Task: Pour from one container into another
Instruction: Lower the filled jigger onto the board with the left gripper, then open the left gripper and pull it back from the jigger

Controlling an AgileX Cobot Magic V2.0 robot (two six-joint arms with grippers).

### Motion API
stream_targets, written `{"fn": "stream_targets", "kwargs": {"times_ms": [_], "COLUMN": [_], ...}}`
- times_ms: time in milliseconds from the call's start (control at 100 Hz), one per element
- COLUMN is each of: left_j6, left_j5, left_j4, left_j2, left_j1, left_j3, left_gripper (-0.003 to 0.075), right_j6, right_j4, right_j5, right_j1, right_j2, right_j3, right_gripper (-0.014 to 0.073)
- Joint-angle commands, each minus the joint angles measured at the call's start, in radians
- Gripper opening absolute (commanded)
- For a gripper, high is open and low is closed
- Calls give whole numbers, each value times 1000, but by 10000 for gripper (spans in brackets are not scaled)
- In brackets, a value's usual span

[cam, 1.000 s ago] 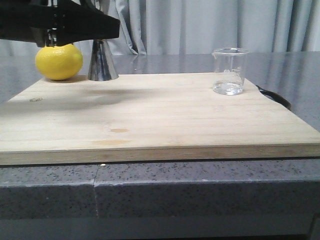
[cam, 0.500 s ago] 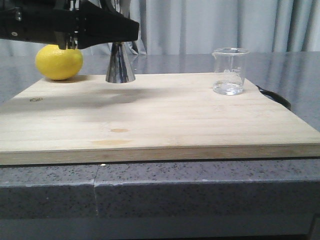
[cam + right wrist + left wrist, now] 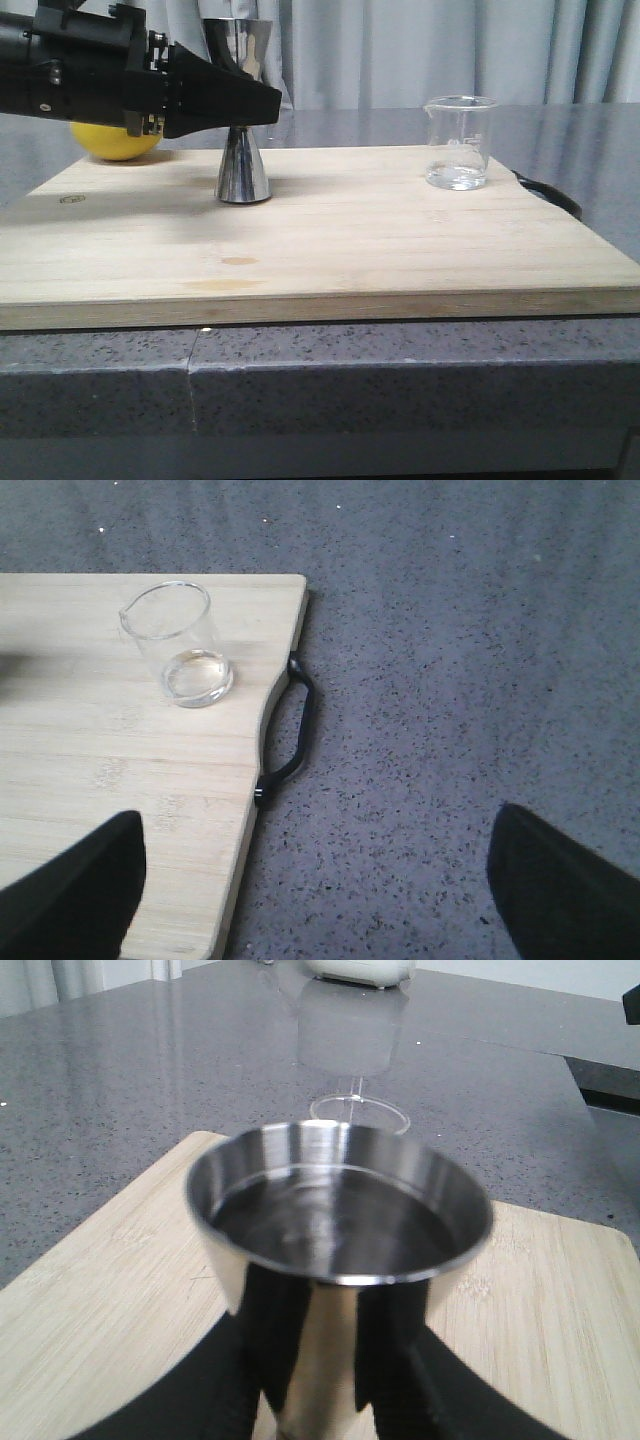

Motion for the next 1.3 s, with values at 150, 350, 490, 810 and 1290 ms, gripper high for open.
{"fn": "stream_targets", "kwargs": {"times_ms": [150,350,490,810,1290], "left_j6": [10,10,18,-31,-1025], "left_j5": [67,106,116,-37,-267], "left_j4": [-99,-97,-95,18,956], "left_j2": [-12,-12,-12,-55,-527], "left_j1": [-10,-10,-10,-7,-7], "left_j3": [-30,-30,-30,-30,-30], "left_gripper": [206,214,299,692,692], "right_j6": [-4,-4,-4,-4,-4], "right_j4": [-32,-41,-44,-44,-44], "right_j5": [-73,-73,-73,-73,52], "right_j1": [2,2,2,2,2], "right_j2": [-3,-3,-3,-3,-3], "right_j3": [-26,-26,-26,-26,-38], "right_gripper": [627,627,627,627,627]}}
